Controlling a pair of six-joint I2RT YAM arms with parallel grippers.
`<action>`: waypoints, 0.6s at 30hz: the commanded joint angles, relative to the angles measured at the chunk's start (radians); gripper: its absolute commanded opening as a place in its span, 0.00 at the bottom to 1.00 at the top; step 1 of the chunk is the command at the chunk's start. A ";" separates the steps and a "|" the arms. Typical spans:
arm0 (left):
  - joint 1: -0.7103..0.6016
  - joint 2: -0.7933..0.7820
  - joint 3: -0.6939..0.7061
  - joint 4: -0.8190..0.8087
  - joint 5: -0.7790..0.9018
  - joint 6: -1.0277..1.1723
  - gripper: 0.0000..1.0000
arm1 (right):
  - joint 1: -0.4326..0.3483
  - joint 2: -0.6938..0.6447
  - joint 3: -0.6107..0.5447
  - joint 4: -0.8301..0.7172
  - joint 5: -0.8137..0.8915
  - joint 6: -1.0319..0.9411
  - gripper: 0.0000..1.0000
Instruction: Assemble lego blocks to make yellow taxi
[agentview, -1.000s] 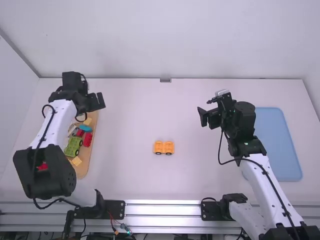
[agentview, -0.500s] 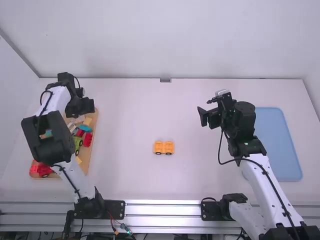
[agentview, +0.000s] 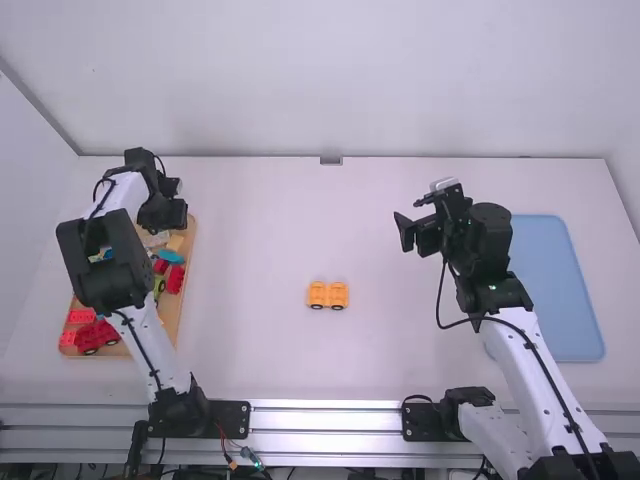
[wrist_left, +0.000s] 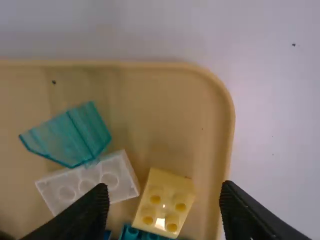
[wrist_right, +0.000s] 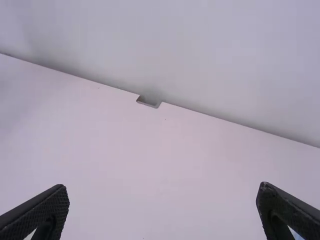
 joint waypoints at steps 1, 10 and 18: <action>-0.003 0.008 -0.035 0.010 0.022 0.038 0.47 | 0.003 -0.001 0.039 0.002 -0.016 0.005 0.99; 0.000 0.008 -0.097 0.097 0.019 0.040 0.46 | 0.003 -0.001 0.039 0.000 -0.017 0.005 0.99; -0.002 0.008 -0.129 0.114 0.016 0.050 0.46 | 0.003 -0.001 0.039 -0.001 -0.017 0.005 0.99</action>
